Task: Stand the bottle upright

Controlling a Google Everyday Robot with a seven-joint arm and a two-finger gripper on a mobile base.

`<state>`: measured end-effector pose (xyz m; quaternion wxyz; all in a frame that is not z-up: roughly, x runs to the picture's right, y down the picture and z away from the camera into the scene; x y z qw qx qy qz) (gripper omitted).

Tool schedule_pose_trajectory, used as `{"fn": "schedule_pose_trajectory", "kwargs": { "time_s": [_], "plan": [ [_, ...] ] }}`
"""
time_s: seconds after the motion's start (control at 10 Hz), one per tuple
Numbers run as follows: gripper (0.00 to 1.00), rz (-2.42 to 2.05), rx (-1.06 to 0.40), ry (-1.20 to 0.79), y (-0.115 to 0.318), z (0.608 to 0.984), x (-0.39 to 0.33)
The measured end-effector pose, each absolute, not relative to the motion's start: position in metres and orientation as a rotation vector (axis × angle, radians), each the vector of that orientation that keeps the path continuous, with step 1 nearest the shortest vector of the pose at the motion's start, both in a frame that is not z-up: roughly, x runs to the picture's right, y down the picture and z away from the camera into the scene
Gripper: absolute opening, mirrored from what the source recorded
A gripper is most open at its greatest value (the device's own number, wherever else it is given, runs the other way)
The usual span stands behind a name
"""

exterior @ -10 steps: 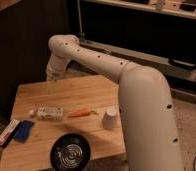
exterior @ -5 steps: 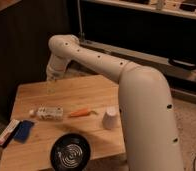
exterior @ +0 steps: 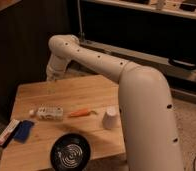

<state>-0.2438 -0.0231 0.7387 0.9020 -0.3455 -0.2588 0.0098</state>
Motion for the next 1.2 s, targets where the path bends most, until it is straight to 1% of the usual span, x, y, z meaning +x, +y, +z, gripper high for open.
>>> {"fn": "schedule_pose_trajectory", "kwargs": {
  "time_s": [0.4,0.6,0.7,0.9,1.1,1.2],
  "plan": [
    [0.55,0.021,-0.715,-0.534,-0.023,0.739,-0.244],
    [0.55,0.046,-0.705,-0.465,-0.026,0.743,-0.243],
    [0.55,0.046,-0.702,-0.394,-0.026,0.746,-0.249],
    [0.55,0.023,-0.684,-0.246,-0.014,0.755,-0.261],
    [0.55,0.044,-0.659,-0.207,0.006,0.753,-0.258],
    [0.55,0.061,-0.637,-0.222,0.019,0.749,-0.26]
  ]
}}
